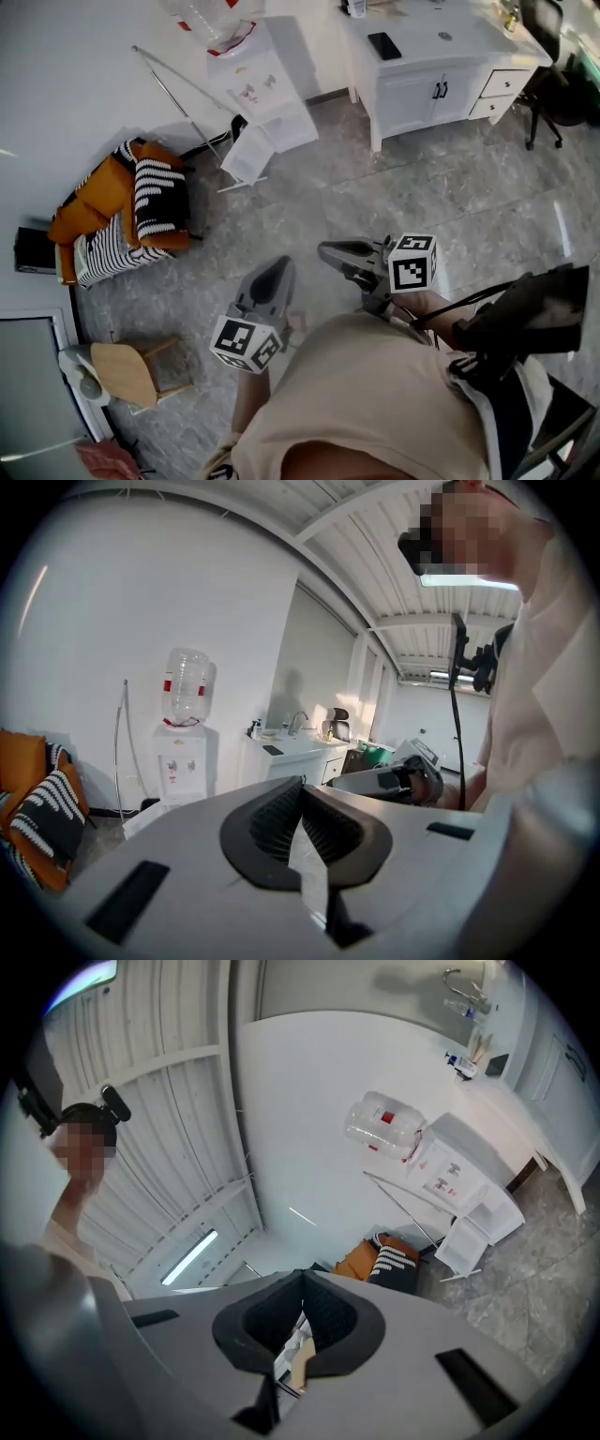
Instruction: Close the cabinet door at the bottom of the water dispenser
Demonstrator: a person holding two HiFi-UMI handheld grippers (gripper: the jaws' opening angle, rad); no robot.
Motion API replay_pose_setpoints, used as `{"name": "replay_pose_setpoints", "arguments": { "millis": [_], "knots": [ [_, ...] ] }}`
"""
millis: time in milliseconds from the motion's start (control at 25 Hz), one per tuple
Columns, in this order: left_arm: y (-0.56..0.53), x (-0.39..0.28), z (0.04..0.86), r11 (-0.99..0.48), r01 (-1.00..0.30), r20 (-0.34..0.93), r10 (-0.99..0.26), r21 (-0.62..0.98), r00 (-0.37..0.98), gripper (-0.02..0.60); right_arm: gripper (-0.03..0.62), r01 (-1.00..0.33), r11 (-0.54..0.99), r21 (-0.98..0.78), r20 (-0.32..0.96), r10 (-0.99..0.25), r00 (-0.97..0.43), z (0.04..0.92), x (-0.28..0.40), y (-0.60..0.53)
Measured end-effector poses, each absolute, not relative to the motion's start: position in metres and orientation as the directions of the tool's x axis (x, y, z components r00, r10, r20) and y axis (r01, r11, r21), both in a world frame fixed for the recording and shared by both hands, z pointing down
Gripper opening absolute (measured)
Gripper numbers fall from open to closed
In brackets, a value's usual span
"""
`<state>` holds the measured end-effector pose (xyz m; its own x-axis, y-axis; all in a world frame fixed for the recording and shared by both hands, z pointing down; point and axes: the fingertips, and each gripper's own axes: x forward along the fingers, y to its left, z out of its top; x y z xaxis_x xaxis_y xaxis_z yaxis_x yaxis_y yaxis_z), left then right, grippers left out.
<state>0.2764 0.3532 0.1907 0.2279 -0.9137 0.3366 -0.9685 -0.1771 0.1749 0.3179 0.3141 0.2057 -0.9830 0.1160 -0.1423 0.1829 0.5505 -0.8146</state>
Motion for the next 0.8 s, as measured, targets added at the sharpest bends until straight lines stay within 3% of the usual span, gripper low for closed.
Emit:
{"name": "replay_pose_setpoints", "arguments": {
  "millis": [240, 480, 800],
  "knots": [
    [0.318, 0.27, 0.195, -0.167, -0.971, 0.368, -0.903, 0.173, 0.221, -0.005, 0.014, 0.12, 0.517, -0.848, -0.062, 0.128, -0.99, 0.229, 0.318, 0.28],
    [0.305, 0.249, 0.206, -0.182, -0.969, 0.362, -0.903, 0.165, 0.232, -0.005, 0.014, 0.126, 0.412, -0.902, -0.082, 0.122, -0.989, 0.239, 0.298, 0.266],
    [0.277, 0.194, 0.195, -0.289, -0.939, 0.303, -0.893, 0.184, 0.334, -0.005, 0.014, 0.079, 0.45, -0.889, -0.049, 0.078, -0.996, 0.231, 0.243, 0.25]
  ]
}}
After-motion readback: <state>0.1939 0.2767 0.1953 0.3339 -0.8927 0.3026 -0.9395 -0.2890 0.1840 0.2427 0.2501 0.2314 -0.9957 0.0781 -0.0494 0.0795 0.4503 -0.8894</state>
